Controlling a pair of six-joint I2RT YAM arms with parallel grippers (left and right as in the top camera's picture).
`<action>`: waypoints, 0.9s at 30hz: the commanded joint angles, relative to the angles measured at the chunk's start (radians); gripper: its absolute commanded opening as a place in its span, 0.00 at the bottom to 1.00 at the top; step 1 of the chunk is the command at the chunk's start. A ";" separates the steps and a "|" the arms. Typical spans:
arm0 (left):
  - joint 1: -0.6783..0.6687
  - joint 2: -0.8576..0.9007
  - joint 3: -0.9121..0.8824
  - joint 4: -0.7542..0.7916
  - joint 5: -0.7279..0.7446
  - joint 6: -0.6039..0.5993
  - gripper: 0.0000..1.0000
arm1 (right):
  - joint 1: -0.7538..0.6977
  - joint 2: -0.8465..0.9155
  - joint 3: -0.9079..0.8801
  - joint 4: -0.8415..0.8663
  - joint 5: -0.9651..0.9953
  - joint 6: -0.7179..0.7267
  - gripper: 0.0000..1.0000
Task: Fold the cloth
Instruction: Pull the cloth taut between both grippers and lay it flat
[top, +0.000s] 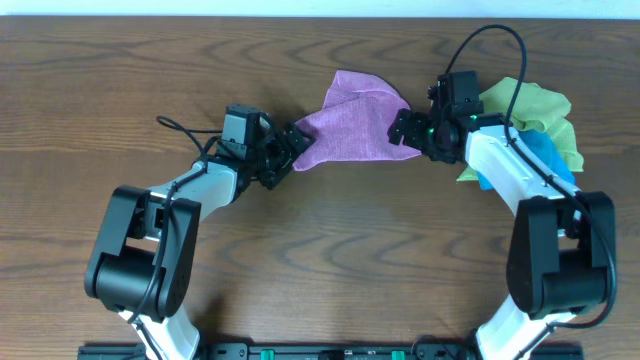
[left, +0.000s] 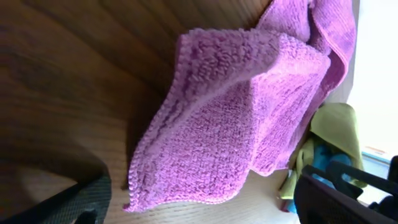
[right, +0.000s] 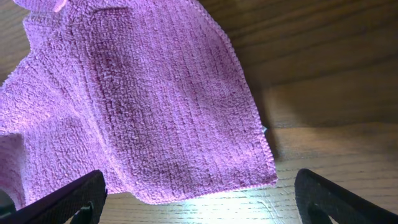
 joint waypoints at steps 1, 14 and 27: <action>-0.013 0.045 -0.003 -0.011 -0.056 -0.008 0.94 | -0.007 -0.008 -0.002 -0.001 -0.012 0.014 0.96; -0.013 0.080 -0.002 0.041 -0.005 0.047 0.06 | -0.007 -0.008 -0.002 -0.005 -0.011 0.014 0.97; 0.108 0.072 0.043 0.037 0.159 0.140 0.06 | -0.007 0.060 -0.003 0.000 0.045 0.006 0.99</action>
